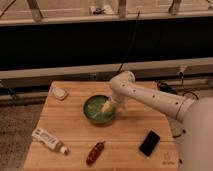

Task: Drag the ceramic bowl in a circle

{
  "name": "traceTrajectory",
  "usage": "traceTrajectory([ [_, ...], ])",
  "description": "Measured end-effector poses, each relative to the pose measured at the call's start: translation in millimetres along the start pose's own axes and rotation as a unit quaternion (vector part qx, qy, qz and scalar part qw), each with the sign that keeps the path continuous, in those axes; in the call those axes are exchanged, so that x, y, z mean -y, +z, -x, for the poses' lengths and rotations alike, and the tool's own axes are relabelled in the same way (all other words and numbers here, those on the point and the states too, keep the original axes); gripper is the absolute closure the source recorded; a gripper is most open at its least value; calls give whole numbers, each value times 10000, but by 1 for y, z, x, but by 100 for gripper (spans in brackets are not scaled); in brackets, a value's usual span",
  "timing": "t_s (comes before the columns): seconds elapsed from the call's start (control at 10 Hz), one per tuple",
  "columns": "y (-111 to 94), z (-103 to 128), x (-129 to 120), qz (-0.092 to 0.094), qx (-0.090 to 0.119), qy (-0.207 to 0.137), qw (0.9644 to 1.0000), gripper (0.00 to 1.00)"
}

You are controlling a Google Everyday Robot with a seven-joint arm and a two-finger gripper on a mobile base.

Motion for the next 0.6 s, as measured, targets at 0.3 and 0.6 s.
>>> traceTrajectory([
  [0.3, 1, 0, 0, -10, 41, -29, 10000, 20],
  [0.6, 2, 0, 0, -14, 90, -69, 9999, 20],
])
